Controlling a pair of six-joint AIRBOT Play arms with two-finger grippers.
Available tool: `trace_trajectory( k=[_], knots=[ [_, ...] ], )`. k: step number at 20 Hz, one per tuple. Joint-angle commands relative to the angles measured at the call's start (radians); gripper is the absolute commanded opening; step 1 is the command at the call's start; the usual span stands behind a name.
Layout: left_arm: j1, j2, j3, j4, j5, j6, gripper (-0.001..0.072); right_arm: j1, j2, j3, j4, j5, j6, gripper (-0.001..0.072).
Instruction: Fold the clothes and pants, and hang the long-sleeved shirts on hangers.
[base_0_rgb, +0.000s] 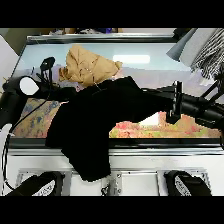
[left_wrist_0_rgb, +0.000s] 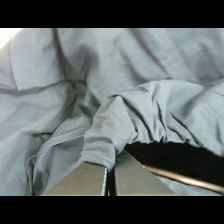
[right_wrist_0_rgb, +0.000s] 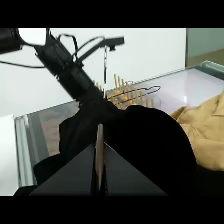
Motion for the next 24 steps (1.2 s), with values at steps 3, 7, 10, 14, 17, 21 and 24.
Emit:
trace_trajectory(
  k=[3,7,10,14,17,21,24],
  knots=[
    [-0.026,0.002,0.182,-0.073,-0.167,0.032,0.0017,0.006,0.0,-0.001,0.041,-0.004,0.01,0.0011],
    [-0.086,0.002,0.288,-0.1,-0.237,0.057,0.0017,0.061,0.0,-0.001,0.116,-0.084,0.01,0.0011],
    [-0.095,0.002,0.37,-0.099,-0.266,0.057,0.0017,0.11,0.0,-0.001,0.151,-0.132,0.01,0.0011],
    [-0.095,0.002,0.463,-0.098,-0.296,0.057,0.0017,0.148,0.0,-0.001,0.259,-0.188,0.008,0.0011],
    [-0.089,0.001,0.539,0.019,-0.315,0.077,0.0017,0.157,0.001,-0.001,0.352,-0.19,-0.005,0.0011],
    [0.037,0.001,0.576,0.066,-0.399,0.091,0.0017,0.159,0.02,0.0,0.375,-0.166,0.058,0.0011],
    [0.123,0.001,0.517,0.045,-0.397,0.118,0.0017,0.159,0.023,0.0,0.375,-0.091,0.159,0.0011]
  ],
)
